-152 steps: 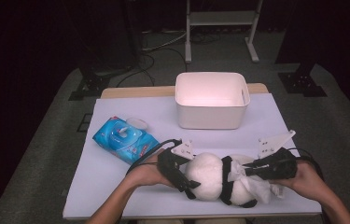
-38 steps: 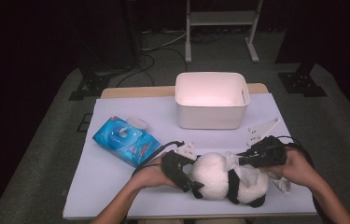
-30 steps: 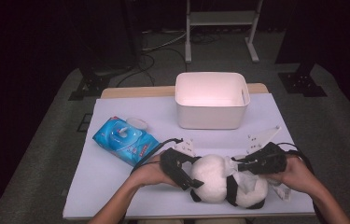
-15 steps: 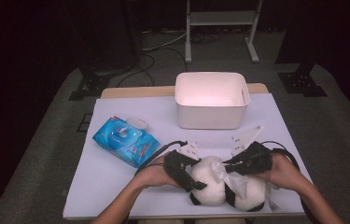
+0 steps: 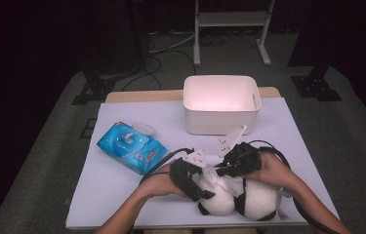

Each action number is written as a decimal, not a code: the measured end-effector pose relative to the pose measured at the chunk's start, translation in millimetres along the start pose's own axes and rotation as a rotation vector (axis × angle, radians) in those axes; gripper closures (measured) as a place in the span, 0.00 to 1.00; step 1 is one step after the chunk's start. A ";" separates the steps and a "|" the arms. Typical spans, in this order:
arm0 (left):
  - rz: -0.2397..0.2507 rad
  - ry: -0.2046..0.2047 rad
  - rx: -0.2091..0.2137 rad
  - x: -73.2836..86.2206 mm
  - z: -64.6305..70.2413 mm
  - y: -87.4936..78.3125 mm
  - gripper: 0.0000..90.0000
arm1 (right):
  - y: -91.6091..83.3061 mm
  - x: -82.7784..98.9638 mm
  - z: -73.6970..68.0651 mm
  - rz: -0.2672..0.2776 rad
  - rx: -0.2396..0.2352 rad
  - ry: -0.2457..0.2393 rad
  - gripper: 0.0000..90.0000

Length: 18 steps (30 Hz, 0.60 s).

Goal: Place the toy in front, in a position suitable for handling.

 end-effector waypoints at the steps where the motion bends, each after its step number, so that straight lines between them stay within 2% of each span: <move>1: 0.000 0.000 0.000 0.0 0.0 0.0 0.16 | 0.0 0.0 0.0 0.000 0.000 0.000 0.92; 7: -0.018 0.014 -0.006 0.5 0.5 -0.2 0.16 | -8.5 7.4 -0.8 0.003 0.003 0.010 0.92; 18: -0.022 -0.012 0.001 3.7 0.8 -0.6 0.16 | -36.3 40.5 -3.8 0.006 0.048 0.069 0.92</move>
Point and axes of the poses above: each handheld gripper's, and its own axes: y roughly forward along the jaws, x roughly out of its underside, z roughly to its right, the point moved 10 cm from there along y, roughly forward along the jaws, and after that the axes turned 11 degrees about -x, right-handed, at the moved point
